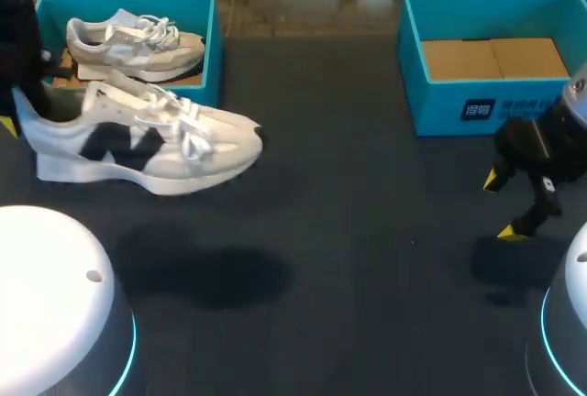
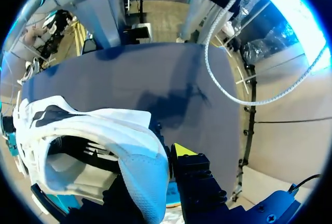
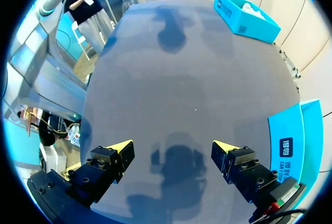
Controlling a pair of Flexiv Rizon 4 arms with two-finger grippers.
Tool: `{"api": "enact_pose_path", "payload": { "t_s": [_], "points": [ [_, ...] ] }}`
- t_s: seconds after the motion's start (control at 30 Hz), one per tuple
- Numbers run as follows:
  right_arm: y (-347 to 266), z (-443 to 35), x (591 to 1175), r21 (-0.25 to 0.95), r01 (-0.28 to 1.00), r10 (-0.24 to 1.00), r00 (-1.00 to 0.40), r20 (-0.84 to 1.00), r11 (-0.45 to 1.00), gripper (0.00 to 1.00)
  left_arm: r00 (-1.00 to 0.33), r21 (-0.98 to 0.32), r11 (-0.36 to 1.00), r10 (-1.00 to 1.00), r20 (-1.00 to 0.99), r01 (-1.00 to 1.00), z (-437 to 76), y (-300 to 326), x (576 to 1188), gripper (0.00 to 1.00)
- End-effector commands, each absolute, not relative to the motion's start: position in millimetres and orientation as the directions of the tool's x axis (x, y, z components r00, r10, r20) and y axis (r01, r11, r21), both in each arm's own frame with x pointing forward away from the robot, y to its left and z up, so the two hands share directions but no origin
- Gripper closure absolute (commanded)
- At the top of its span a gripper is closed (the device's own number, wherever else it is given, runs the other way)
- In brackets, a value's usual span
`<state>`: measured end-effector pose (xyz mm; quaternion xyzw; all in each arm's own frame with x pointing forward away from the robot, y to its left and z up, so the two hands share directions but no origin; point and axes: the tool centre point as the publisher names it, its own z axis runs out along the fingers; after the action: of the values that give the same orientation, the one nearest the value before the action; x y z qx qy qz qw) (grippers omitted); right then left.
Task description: Take the shoe out of the shoebox, open the shoe tongue, remove and reinsert the insole, then place the shoe into the shoebox
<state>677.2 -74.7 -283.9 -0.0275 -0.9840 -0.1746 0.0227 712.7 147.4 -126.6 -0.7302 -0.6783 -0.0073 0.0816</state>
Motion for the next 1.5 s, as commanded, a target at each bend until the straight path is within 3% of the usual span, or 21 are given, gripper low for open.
{"api": "enact_pose_path", "payload": {
  "t_s": [0.03,0.33,0.37,0.4,0.43,0.47,0.5,0.53,1.13,1.5],
  "points": [
    [-74,-285,677,0.340,0.061,0.046,-0.998,0.053,0.938,0.00,0.077,-0.040,-0.072,0.989,0.128,0.997,-138,137,707,1.00],
    [-74,-285,677,0.340,0.061,0.046,-0.998,0.053,0.938,0.00,0.025,-0.073,-0.016,0.991,0.130,0.997,-167,119,712,1.00],
    [-74,-285,677,0.340,0.061,0.046,-0.998,0.053,0.938,0.04,0.025,-0.073,-0.016,0.991,0.134,0.997,-173,115,710,1.00],
    [-74,-285,677,0.340,0.061,0.046,-0.998,0.053,0.938,0.21,0.028,-0.082,-0.016,0.989,0.143,0.997,-178,112,710,1.00],
    [-74,-285,677,0.340,0.061,0.046,-0.998,0.053,0.938,0.27,0.026,-0.083,-0.014,0.989,0.145,0.996,-182,110,710,1.00],
    [-74,-285,677,0.340,0.061,0.046,-0.998,0.053,0.938,0.20,0.028,-0.091,-0.015,0.988,0.150,0.996,-186,107,710,1.00],
    [-74,-285,677,0.340,0.061,0.046,-0.998,0.053,0.938,0.05,0.025,-0.017,-0.022,0.983,0.179,1.000,-189,102,711,1.00],
    [-74,-285,677,0.340,0.061,0.046,-0.998,0.053,0.938,0.00,0.017,-0.052,-0.008,0.987,0.162,0.999,-192,100,716,1.00],
    [-74,-285,677,0.340,0.061,0.046,-0.998,0.053,0.938,0.00,0.017,-0.025,-0.012,0.980,0.200,1.000,-273,43,727,1.00],
    [-74,-285,677,0.340,0.061,0.046,-0.998,0.053,0.938,0.00,0.024,-0.021,-0.020,0.981,0.194,1.000,-286,28,726,1.00]
  ]
}}
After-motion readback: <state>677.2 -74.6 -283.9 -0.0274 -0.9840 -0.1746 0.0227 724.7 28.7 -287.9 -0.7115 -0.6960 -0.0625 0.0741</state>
